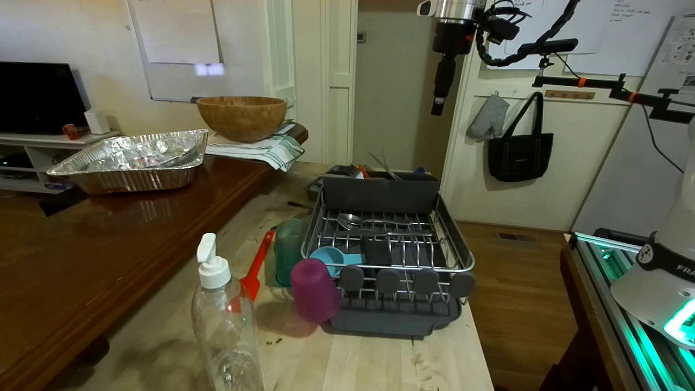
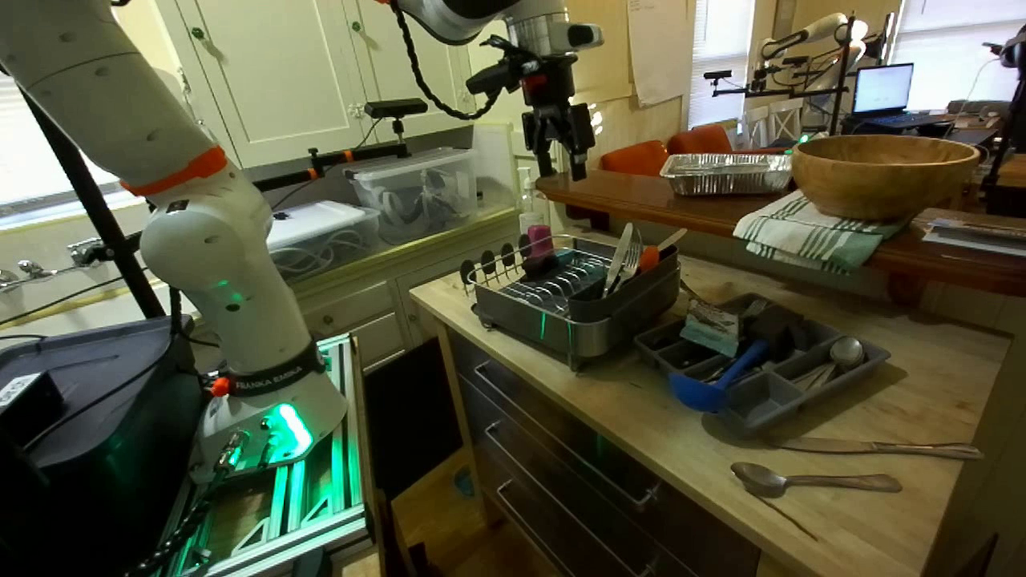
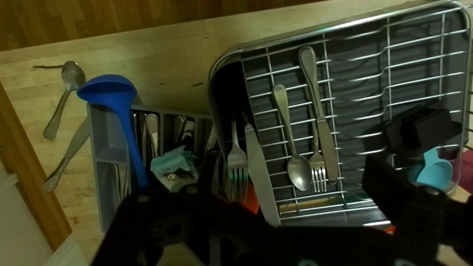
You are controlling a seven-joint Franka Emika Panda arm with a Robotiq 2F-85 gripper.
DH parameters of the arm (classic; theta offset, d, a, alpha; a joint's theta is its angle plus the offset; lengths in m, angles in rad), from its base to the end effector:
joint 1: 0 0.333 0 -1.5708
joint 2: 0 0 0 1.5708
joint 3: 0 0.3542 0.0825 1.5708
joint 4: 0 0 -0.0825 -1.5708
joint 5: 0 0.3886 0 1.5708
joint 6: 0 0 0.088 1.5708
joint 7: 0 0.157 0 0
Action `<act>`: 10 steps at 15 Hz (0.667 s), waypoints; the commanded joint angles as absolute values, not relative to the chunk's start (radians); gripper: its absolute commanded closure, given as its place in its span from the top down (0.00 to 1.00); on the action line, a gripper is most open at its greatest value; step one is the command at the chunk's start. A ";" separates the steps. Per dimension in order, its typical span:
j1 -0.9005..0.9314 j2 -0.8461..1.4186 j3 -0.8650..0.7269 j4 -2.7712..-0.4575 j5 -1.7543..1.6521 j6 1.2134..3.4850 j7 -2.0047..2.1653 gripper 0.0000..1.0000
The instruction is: Pick up the sachet and place it on the dish rack
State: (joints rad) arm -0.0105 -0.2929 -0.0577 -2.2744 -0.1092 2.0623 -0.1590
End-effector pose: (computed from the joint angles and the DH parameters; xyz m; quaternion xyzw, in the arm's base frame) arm 0.4648 -0.0434 0.4672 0.9959 0.0700 0.0355 0.0451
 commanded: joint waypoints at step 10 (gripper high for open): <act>-0.078 0.013 -0.081 -2.053 -0.235 2.000 -0.025 1.00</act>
State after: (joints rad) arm -0.0455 -0.0395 -0.0570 -2.1317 -0.1622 2.0595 -0.0582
